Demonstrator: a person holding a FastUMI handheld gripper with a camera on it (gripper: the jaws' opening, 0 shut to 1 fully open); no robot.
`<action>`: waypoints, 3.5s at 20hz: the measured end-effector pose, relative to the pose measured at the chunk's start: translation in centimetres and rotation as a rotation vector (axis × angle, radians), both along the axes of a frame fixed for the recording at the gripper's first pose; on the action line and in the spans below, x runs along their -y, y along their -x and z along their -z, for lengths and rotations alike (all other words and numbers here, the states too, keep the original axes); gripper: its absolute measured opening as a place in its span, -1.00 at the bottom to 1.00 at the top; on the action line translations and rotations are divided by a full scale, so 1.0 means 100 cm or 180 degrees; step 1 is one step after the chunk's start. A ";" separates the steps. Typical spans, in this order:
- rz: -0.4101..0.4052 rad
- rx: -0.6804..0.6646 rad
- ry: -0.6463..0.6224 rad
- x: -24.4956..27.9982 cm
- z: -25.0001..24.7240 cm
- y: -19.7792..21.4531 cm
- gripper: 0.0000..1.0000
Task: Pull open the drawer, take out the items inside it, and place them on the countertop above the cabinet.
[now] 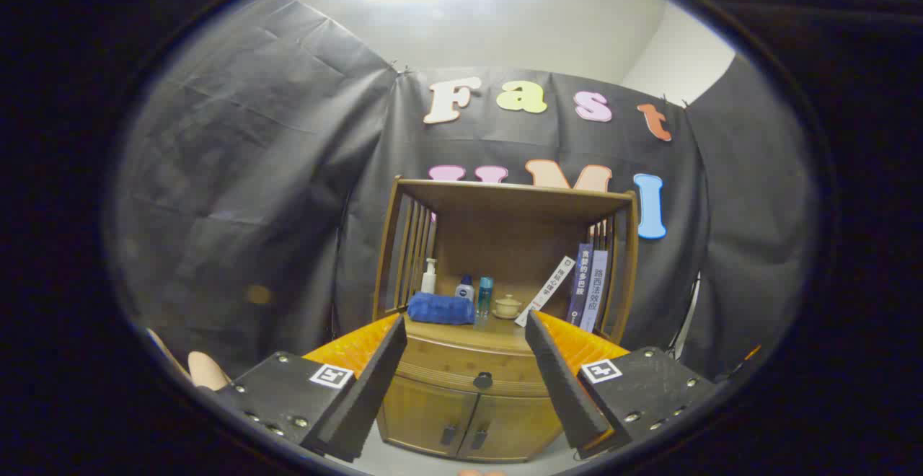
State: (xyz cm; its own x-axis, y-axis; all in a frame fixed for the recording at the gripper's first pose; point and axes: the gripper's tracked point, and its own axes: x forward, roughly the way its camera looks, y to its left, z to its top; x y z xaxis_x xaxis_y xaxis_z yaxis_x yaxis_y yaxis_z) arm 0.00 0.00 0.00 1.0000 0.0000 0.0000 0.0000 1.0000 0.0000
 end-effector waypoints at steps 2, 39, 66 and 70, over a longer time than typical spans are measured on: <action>-0.0003 0.0043 0.0033 -0.003 -0.003 0.001 0.97; 0.0082 -0.0078 0.0192 0.010 0.035 -0.023 0.93; 0.0574 -0.1447 -0.0304 0.042 0.311 -0.226 0.06; 0.0566 -0.1487 -0.0443 0.038 0.313 -0.224 -0.24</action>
State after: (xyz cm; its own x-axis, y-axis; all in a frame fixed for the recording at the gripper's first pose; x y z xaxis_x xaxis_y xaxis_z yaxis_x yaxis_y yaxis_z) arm 22.41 -3.84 -31.30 0.8778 -0.1383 -0.4586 0.2019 0.9750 0.0925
